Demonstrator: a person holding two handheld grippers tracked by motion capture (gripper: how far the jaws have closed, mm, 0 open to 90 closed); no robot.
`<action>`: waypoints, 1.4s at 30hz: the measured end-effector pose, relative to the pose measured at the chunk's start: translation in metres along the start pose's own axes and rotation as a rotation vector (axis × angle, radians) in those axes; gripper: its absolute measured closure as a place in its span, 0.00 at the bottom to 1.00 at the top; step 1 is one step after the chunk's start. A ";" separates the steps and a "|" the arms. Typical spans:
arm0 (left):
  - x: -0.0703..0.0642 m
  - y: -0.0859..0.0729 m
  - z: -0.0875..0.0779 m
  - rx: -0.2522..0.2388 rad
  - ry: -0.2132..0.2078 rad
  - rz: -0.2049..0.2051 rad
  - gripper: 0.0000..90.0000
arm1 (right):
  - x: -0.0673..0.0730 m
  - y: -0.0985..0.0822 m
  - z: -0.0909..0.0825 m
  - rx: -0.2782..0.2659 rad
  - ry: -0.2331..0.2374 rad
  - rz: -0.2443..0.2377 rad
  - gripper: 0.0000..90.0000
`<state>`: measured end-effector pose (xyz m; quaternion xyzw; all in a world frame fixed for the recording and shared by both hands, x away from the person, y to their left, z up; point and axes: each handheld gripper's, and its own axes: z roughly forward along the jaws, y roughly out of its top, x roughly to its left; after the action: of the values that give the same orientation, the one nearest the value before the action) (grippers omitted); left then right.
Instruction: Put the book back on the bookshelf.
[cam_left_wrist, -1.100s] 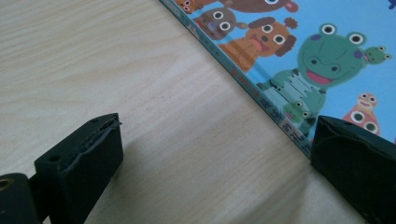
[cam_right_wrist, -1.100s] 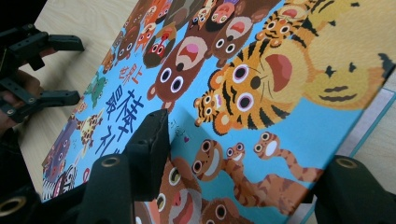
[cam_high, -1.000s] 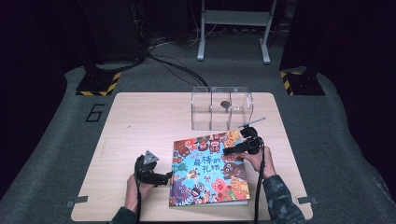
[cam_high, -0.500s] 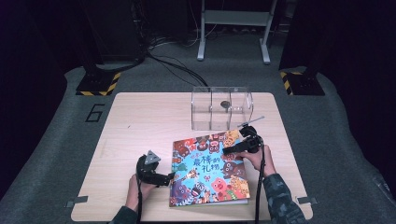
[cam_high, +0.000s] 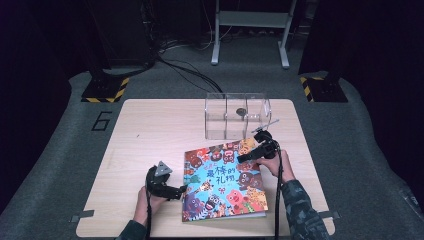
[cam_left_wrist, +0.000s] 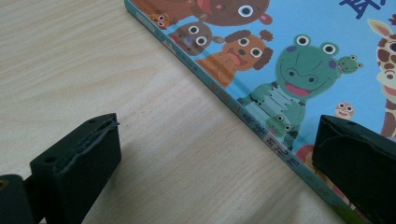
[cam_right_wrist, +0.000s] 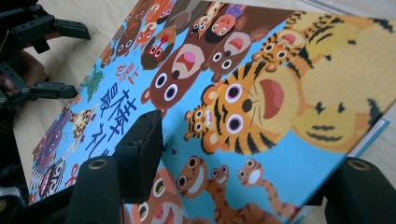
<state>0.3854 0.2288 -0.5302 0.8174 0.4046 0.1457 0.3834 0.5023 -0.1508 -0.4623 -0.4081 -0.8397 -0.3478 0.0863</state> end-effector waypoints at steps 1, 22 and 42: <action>0.001 0.000 -0.001 0.006 -0.010 0.002 0.01 | -0.001 0.002 0.000 -0.008 -0.002 0.005 0.40; 0.001 0.000 0.000 0.001 -0.007 0.002 0.01 | -0.002 -0.002 -0.010 -0.108 0.085 -0.058 0.53; 0.000 0.000 -0.001 0.001 -0.008 0.000 0.01 | 0.009 -0.006 -0.020 -0.183 0.081 -0.168 0.56</action>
<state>0.3851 0.2295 -0.5301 0.8180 0.4033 0.1424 0.3848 0.4895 -0.1606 -0.4469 -0.3280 -0.8314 -0.4454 0.0532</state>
